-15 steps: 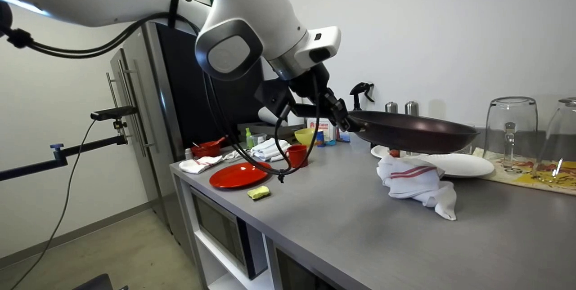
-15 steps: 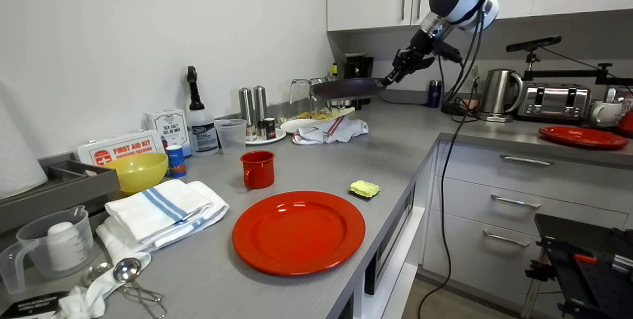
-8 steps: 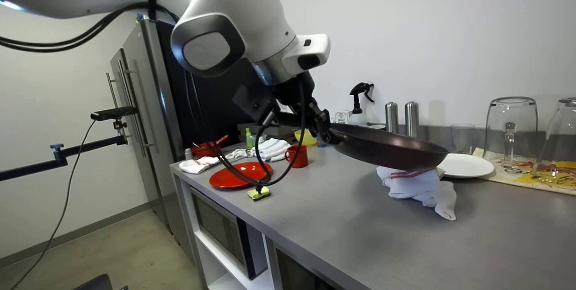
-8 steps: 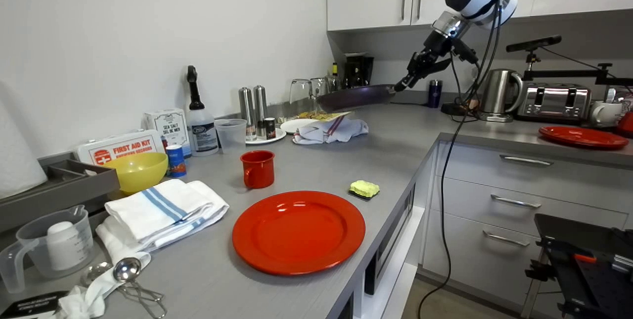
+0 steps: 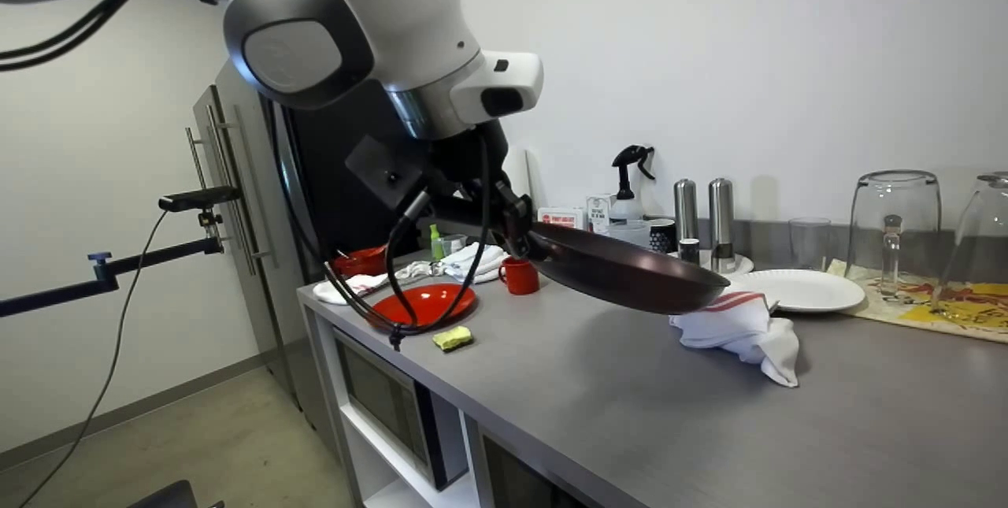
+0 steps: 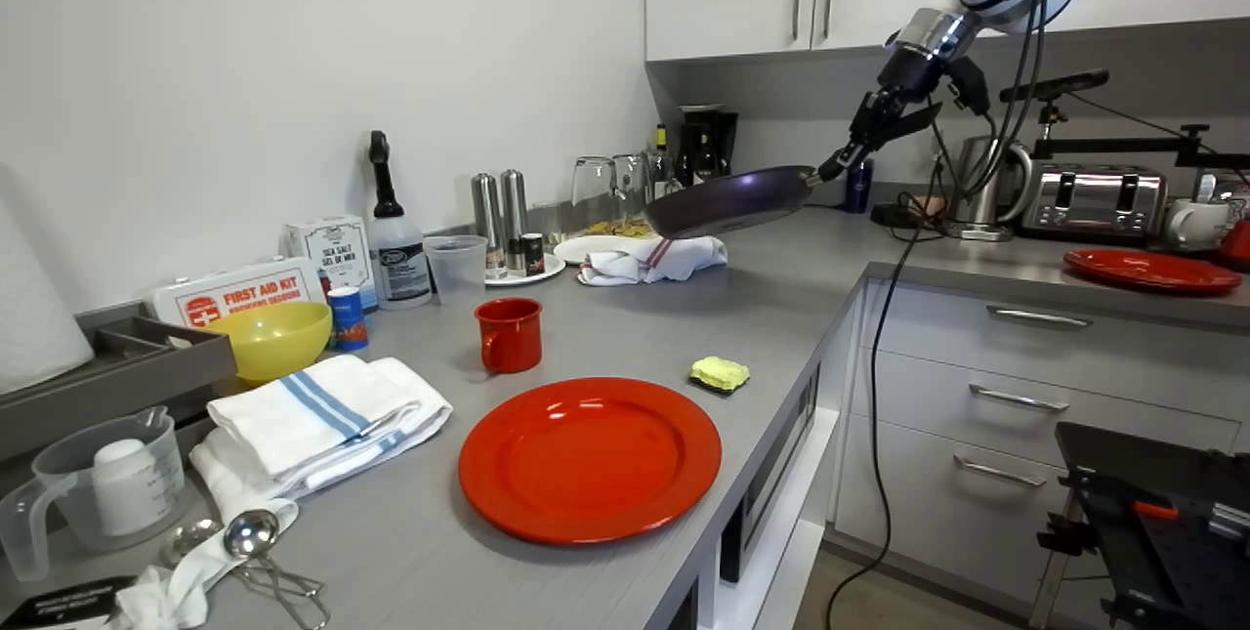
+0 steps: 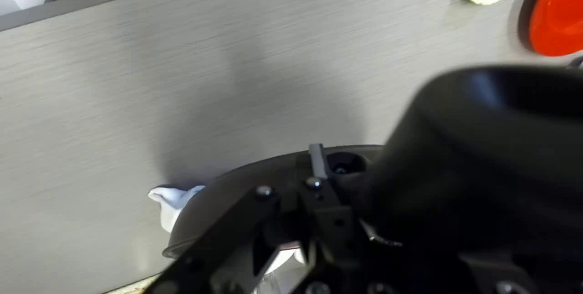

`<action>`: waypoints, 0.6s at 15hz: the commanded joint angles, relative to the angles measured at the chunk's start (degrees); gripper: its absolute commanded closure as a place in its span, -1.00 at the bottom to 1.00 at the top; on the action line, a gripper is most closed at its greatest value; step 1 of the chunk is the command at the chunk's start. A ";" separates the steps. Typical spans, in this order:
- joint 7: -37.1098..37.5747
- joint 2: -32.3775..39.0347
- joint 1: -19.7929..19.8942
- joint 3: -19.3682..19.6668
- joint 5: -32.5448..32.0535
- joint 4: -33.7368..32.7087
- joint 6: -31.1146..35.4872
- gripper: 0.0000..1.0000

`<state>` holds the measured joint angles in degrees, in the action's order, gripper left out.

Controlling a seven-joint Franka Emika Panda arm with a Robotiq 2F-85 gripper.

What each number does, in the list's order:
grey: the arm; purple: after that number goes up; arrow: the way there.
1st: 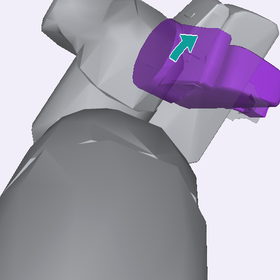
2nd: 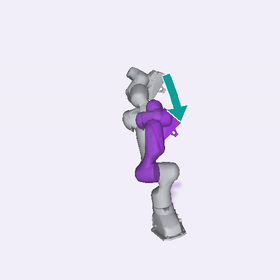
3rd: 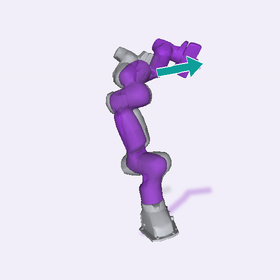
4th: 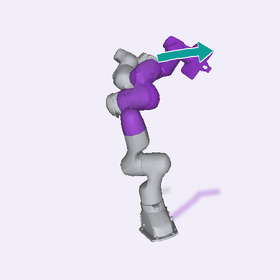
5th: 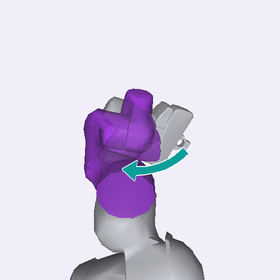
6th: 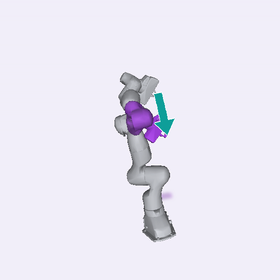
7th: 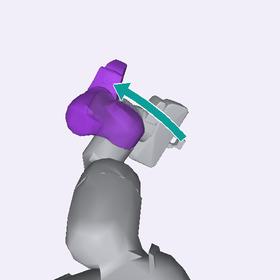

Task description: Move the pan to the left

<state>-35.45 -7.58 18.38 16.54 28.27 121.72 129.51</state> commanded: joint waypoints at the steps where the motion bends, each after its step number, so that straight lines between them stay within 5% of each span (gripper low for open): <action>1: -2.58 -5.21 -1.76 1.78 -2.16 0.90 -4.37 0.79; 9: -7.81 -4.83 -4.62 1.53 -6.41 3.10 -4.29 0.79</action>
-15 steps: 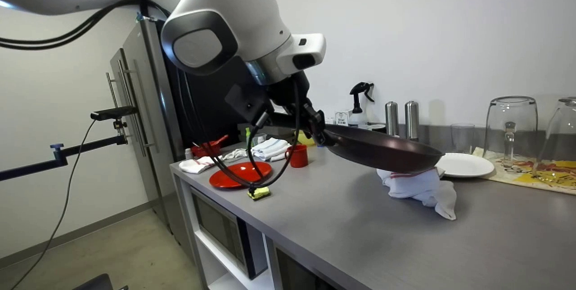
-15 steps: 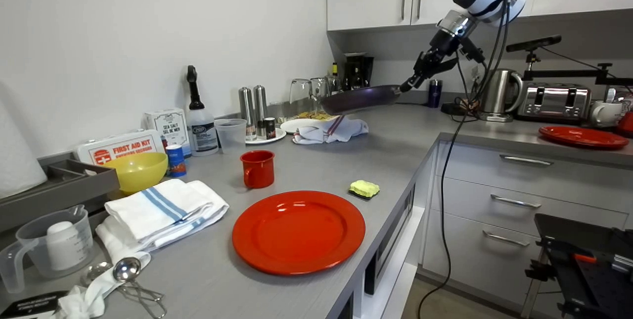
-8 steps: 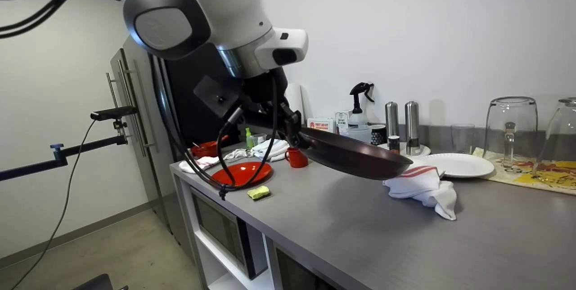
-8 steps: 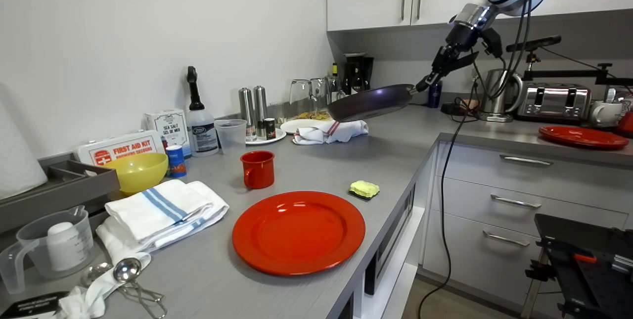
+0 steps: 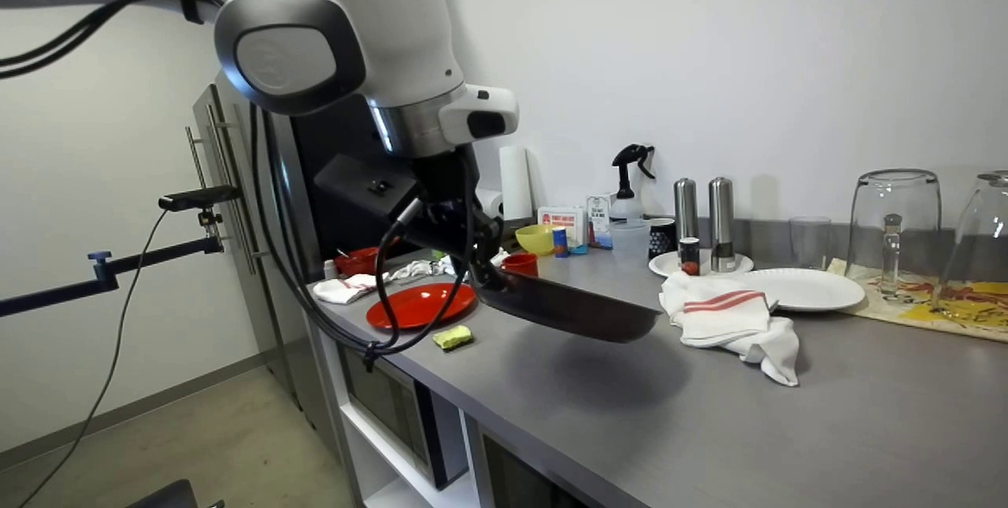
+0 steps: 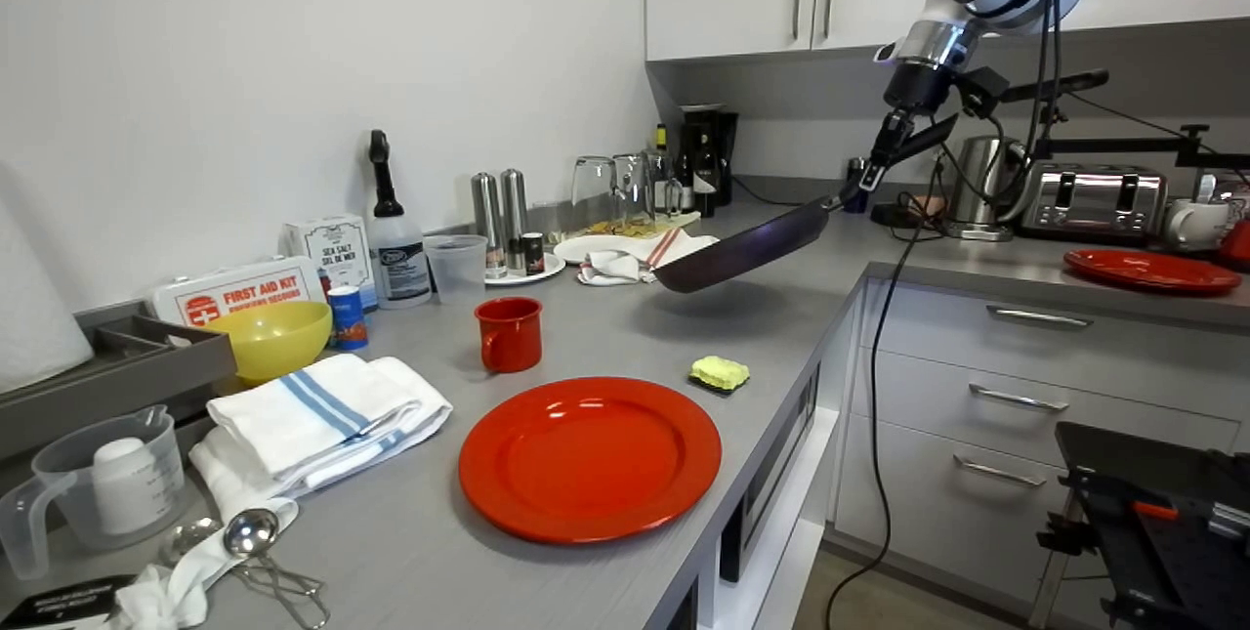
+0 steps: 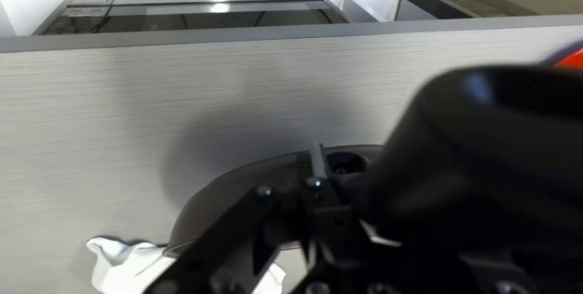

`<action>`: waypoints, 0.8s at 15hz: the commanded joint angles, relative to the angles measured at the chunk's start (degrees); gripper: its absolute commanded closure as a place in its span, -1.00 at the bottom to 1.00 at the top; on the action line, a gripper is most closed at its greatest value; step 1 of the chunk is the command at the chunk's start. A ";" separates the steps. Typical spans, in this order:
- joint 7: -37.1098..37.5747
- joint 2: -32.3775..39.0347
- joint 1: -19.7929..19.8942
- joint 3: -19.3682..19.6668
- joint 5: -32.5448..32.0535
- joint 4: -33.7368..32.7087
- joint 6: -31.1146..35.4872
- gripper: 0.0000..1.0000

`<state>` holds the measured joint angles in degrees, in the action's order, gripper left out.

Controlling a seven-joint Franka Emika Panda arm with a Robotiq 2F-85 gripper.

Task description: Move the pan to the left

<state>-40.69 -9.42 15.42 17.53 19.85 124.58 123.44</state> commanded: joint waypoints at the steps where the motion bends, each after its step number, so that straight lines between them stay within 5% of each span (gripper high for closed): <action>1: -2.79 -3.01 -1.99 0.57 2.52 0.40 2.07 0.79; 12: -7.29 -3.21 -4.48 0.84 14.51 4.24 14.39 0.79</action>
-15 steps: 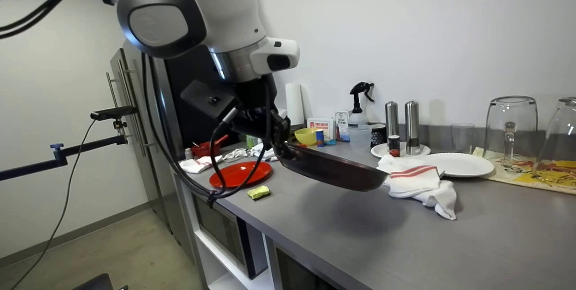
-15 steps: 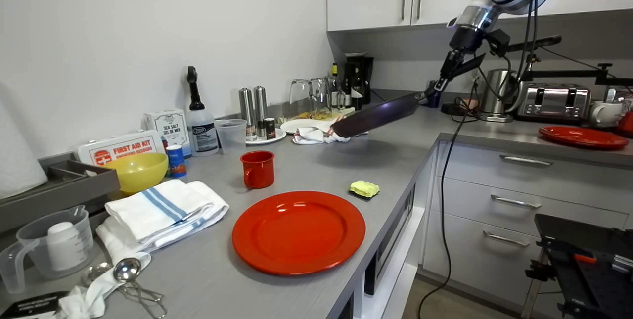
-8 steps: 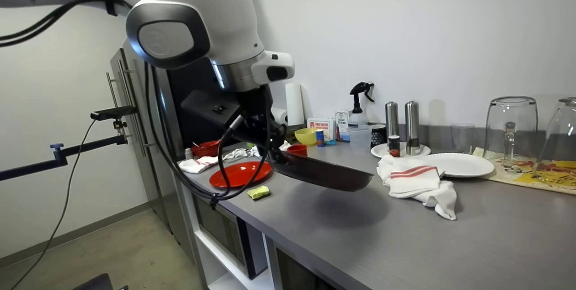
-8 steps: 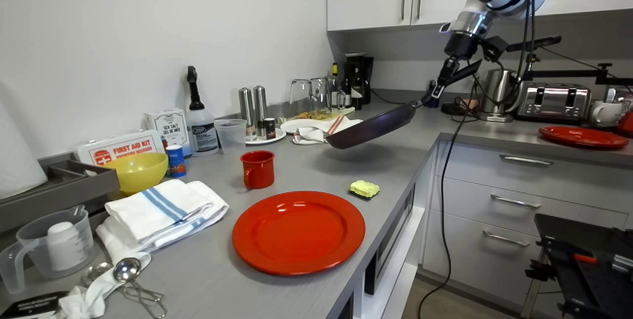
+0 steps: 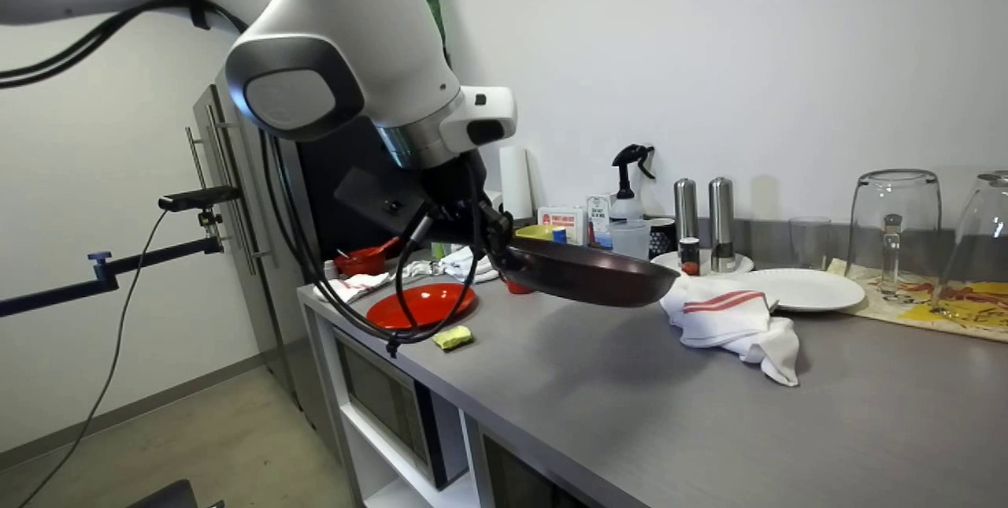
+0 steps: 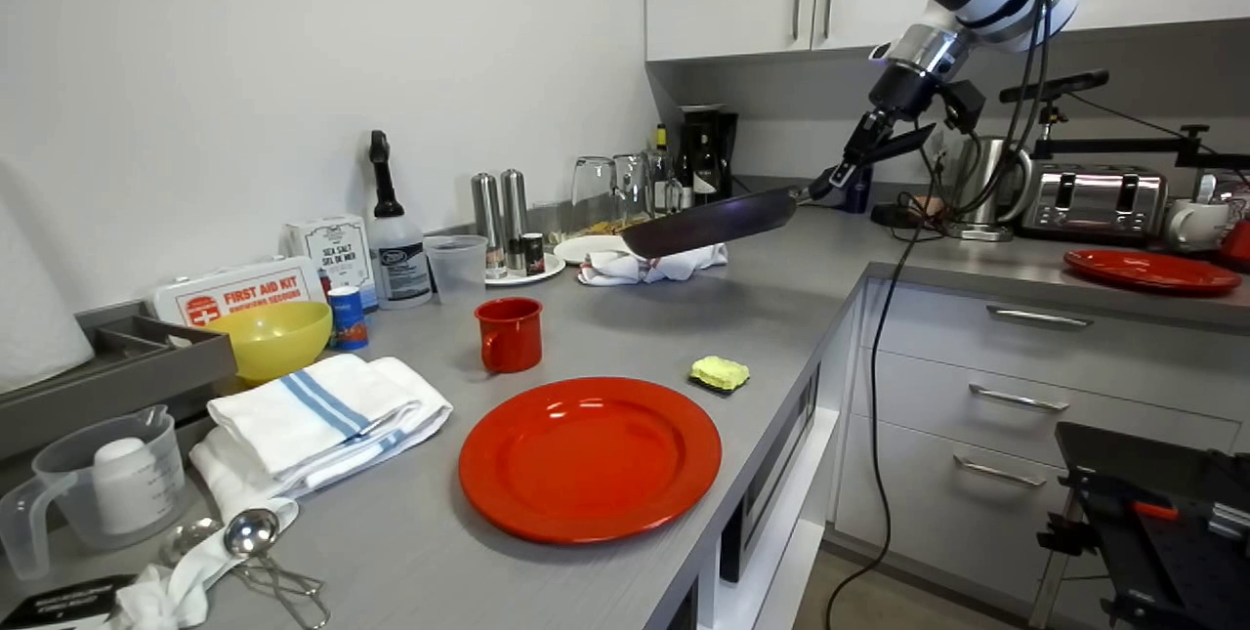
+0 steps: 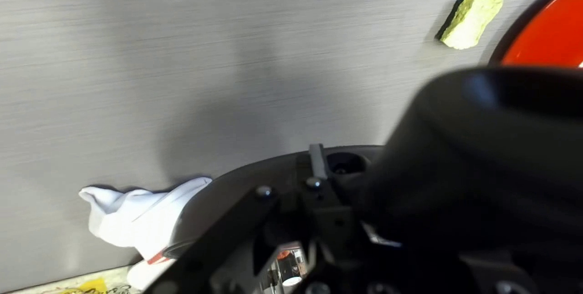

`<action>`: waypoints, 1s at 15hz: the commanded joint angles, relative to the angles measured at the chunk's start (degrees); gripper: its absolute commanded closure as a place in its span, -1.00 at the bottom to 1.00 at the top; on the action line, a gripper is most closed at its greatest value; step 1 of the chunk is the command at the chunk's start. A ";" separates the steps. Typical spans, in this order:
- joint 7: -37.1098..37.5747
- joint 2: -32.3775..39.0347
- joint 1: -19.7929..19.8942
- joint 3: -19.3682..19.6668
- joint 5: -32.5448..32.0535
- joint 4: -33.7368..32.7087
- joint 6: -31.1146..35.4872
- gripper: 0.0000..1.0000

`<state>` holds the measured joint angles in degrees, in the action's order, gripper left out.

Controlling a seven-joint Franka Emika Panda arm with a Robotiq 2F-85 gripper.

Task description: Move the pan to the left

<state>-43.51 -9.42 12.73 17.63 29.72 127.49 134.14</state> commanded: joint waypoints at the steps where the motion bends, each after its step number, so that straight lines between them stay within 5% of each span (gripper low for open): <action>1: -5.56 -3.28 -2.00 0.74 5.05 1.88 4.46 0.79; 6: -13.18 -2.79 -2.99 1.10 10.77 5.29 8.20 0.79; 15: -32.95 -2.10 -3.96 1.20 32.36 10.09 12.68 0.79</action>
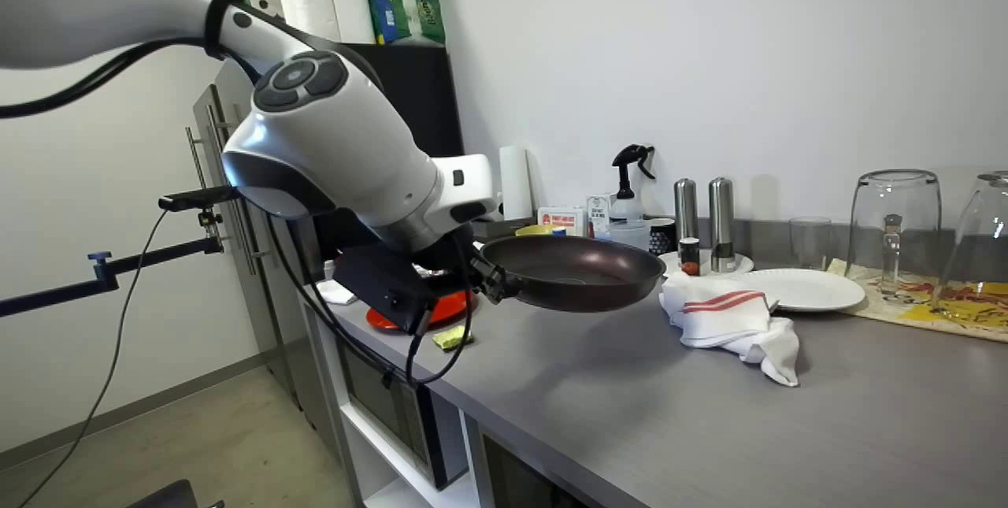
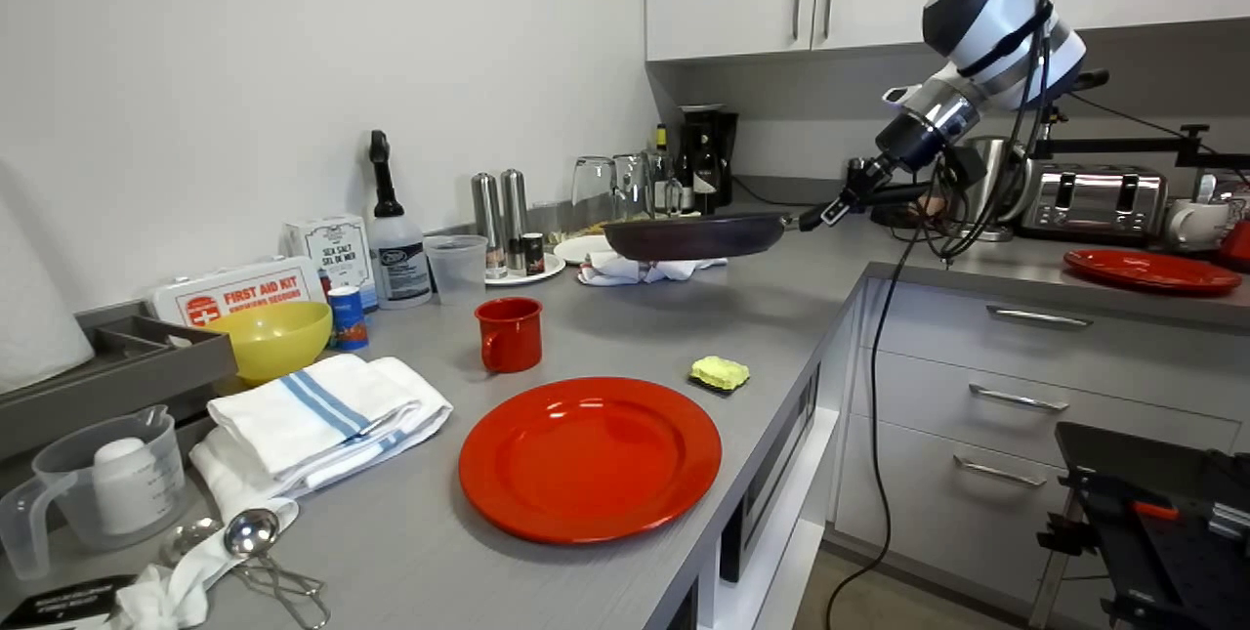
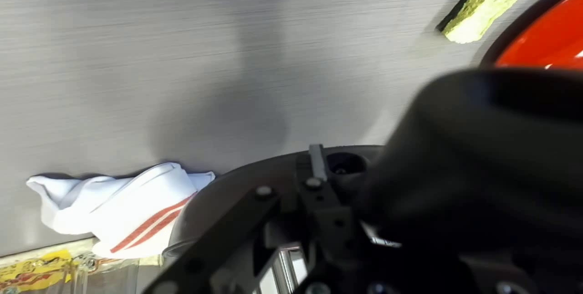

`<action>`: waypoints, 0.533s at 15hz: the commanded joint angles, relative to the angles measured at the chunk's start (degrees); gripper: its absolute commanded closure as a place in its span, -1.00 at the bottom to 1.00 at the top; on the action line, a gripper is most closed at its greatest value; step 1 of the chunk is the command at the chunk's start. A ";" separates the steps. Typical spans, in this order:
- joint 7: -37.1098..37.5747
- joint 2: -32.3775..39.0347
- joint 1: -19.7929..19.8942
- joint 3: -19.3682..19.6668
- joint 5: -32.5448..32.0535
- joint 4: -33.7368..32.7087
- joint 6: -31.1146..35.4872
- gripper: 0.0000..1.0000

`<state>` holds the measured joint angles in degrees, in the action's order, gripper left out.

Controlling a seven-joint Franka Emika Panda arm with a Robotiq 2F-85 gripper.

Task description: Move the pan to the left

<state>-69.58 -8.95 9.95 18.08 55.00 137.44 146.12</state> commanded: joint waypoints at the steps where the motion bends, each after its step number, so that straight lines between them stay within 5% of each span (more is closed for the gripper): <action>1: -8.55 -2.37 -0.99 0.75 8.25 0.44 0.33 0.79; 8: -14.29 0.58 -0.21 0.94 10.69 1.25 -1.00 0.79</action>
<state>-79.67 -7.10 10.00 18.35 61.74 139.71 146.15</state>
